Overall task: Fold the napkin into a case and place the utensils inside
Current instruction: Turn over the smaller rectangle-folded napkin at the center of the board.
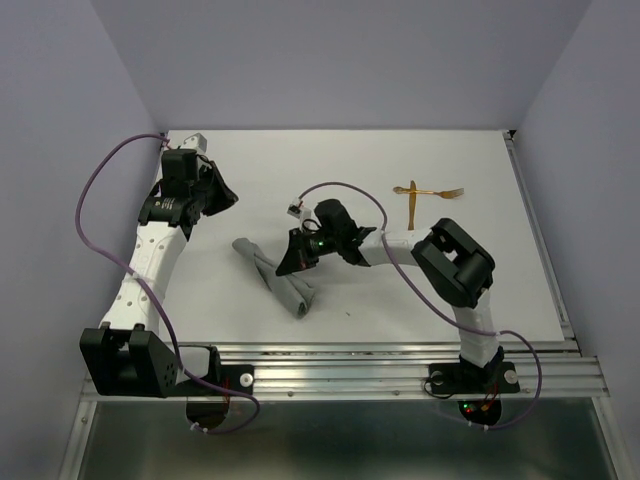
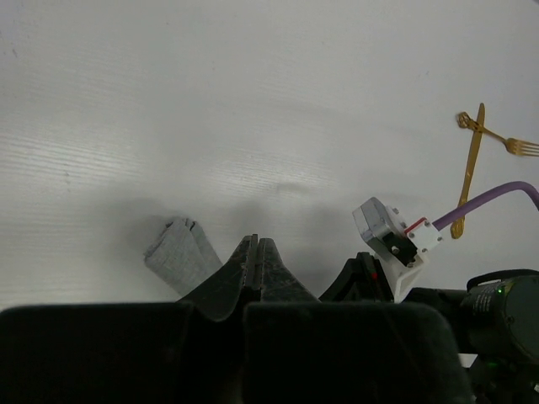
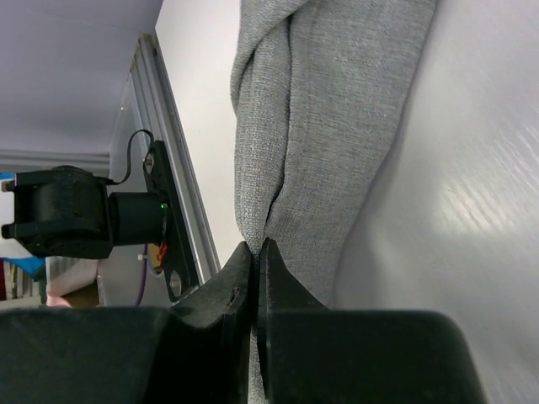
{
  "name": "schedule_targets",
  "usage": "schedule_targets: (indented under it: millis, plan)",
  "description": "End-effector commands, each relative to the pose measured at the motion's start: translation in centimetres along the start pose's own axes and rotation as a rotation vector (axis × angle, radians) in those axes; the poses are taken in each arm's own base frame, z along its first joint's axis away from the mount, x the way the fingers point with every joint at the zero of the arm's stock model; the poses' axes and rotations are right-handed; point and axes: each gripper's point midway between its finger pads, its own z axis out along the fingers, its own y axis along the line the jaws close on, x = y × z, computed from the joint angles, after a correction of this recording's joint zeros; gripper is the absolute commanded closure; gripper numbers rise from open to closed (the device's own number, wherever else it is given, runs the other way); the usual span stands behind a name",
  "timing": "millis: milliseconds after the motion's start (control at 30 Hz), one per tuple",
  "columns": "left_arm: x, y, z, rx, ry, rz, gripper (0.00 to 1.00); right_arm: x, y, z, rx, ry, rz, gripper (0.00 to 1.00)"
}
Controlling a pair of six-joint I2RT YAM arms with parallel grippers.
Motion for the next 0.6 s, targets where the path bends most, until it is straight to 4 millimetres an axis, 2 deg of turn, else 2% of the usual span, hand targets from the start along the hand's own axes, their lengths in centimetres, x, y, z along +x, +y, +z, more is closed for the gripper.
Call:
schedule_targets:
  millis: [0,167,400,467,500,567]
  plan:
    - [-0.6,-0.1,-0.2,0.012,-0.025,0.019,1.00,0.1,-0.3,-0.7,-0.066,0.011,-0.015,0.99]
    - [0.0,0.4,0.2,0.003,-0.006,0.021,1.00,-0.5,-2.2,-1.9,-0.036,-0.009,0.004,0.99]
    - [0.8,0.5,0.7,0.011,0.016,0.021,1.00,-0.1,-5.0,-2.7,0.077,-0.007,0.006,0.99]
    - [1.1,0.6,0.9,0.013,0.024,0.020,1.00,-0.4,-5.7,-3.2,0.116,-0.016,0.001,0.88]
    - [1.3,0.6,1.0,0.019,0.033,0.019,1.00,-0.7,-6.7,-3.7,0.167,-0.036,0.010,0.83]
    - [2.0,0.8,1.4,0.017,0.051,0.016,1.00,-1.6,-7.1,-4.4,0.211,-0.077,0.006,0.76]
